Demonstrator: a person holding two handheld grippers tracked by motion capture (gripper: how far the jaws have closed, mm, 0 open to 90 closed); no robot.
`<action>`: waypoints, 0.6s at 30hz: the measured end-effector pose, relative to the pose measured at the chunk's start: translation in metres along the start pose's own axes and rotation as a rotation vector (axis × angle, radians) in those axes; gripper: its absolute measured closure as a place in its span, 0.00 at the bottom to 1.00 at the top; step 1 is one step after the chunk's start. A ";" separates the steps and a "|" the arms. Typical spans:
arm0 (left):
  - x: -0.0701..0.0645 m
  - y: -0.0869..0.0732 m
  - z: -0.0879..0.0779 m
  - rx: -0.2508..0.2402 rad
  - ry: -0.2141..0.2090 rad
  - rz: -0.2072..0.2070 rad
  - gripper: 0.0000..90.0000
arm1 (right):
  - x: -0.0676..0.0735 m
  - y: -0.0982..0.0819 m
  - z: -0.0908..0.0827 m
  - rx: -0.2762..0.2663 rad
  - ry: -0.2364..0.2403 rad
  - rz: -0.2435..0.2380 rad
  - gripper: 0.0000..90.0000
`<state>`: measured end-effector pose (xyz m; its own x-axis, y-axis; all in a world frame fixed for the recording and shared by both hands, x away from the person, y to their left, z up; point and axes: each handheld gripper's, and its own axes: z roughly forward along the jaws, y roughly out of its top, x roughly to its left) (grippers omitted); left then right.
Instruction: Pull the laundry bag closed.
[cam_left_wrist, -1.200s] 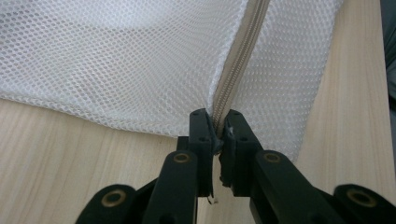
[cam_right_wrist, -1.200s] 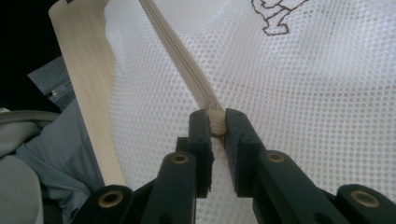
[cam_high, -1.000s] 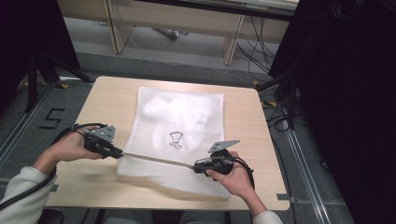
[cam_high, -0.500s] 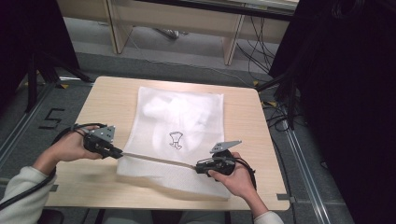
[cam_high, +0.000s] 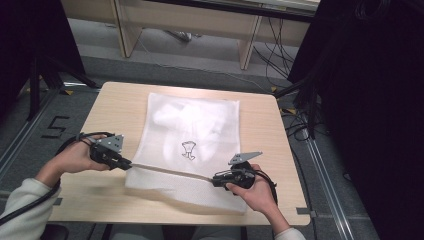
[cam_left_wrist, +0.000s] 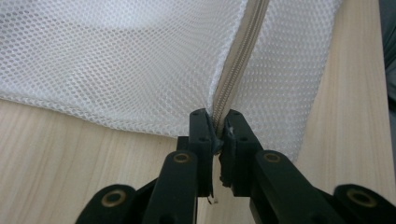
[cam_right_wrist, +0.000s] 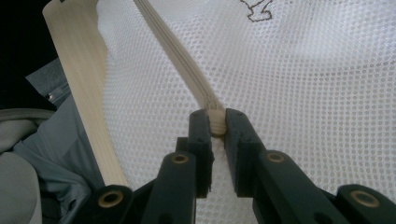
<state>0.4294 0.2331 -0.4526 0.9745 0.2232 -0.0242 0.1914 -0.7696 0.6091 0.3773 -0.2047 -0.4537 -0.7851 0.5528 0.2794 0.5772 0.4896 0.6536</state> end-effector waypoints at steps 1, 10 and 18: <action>0.000 0.000 0.000 -0.004 0.003 -0.002 0.92 | 0.001 0.000 0.000 0.004 -0.002 0.004 0.91; 0.000 0.000 0.000 -0.006 0.002 -0.003 0.92 | -0.004 -0.003 -0.002 -0.012 -0.002 -0.011 0.91; 0.000 0.000 0.000 -0.006 0.002 -0.002 0.92 | -0.005 -0.006 -0.006 0.002 -0.011 0.008 0.91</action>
<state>0.4296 0.2336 -0.4528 0.9739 0.2258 -0.0236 0.1924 -0.7656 0.6139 0.3766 -0.2145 -0.4550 -0.7782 0.5639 0.2764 0.5836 0.4866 0.6501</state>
